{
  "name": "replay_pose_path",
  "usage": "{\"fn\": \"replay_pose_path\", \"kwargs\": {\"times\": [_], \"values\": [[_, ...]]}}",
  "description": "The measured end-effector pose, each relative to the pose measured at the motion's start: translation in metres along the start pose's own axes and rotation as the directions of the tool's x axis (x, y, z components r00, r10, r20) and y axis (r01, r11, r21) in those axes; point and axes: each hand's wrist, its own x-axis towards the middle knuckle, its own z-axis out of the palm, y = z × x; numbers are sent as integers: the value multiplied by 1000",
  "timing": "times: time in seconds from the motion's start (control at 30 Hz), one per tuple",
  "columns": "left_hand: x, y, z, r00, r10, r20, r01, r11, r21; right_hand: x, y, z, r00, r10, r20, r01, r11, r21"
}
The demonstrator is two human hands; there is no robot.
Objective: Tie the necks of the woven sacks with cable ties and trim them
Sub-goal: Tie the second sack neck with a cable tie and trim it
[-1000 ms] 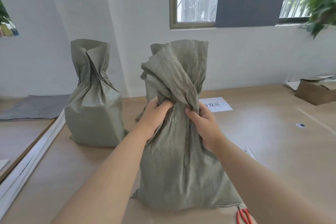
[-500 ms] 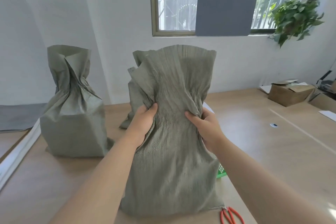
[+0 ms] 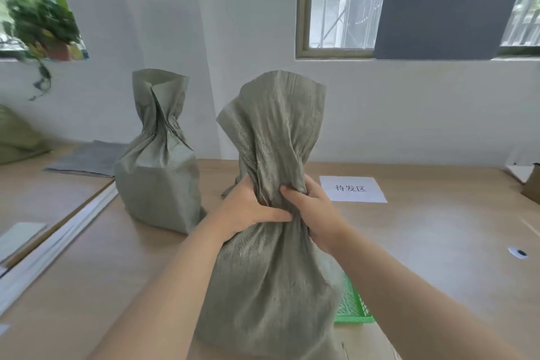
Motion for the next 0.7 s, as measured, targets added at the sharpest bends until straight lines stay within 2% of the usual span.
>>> {"fn": "replay_pose_path", "kwargs": {"times": [0.13,0.23,0.33,0.4,0.47,0.57,0.7], "values": [[1,10,17,1000,22,18,-25,991,133,3,-9,10,998,-19,53,17,999,48],[3,13,23,1000,-12,16,8,978,209,3,-19,14,994,-36,100,36,999,0],[10,13,30,999,-51,9,46,954,296,9,-25,15,988,-72,134,96,979,-179],[13,8,32,997,-71,-27,76,954,290,15,-28,20,990,-107,91,130,942,-308],[19,4,34,993,-79,-93,101,958,270,18,-30,27,987,-157,22,155,925,-347],[25,-2,31,993,-105,-59,118,938,326,21,-30,34,977,-191,-98,151,935,-320],[22,-4,16,988,-141,55,123,960,250,29,-33,39,983,-152,-99,142,985,-97]]}}
